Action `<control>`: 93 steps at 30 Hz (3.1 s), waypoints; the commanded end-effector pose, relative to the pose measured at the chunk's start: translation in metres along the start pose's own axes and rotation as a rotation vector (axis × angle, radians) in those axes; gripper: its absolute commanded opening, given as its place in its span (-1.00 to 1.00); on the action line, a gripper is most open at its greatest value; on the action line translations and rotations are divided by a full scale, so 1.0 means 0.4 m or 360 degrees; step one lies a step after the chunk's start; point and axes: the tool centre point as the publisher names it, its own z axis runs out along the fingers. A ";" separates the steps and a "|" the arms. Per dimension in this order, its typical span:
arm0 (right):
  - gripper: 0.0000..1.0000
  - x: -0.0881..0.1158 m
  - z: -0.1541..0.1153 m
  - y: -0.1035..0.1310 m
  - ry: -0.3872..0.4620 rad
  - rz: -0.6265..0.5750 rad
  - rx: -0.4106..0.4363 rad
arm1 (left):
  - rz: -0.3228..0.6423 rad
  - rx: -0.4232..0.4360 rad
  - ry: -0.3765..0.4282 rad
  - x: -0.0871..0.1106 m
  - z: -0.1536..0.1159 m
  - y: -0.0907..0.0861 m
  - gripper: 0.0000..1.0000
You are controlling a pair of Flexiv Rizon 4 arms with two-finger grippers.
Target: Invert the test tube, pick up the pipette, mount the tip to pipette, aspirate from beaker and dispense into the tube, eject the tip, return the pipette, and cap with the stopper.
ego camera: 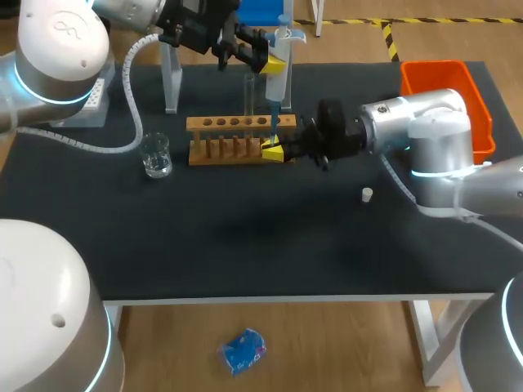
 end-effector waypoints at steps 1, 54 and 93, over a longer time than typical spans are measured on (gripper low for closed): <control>-1.00 0.005 0.000 0.010 -0.0014 0.0009 -0.0006 | -0.0002 -0.0005 0.0001 0.000 -0.002 -0.001 -1.00; -1.00 0.049 -0.006 0.078 -0.0423 -0.0080 0.0049 | -0.0002 -0.0005 0.0001 0.000 -0.002 -0.001 -1.00; 1.00 0.097 -0.160 -0.012 -0.0330 -0.0214 0.0232 | -0.0002 -0.0005 0.0001 0.000 -0.002 -0.001 -1.00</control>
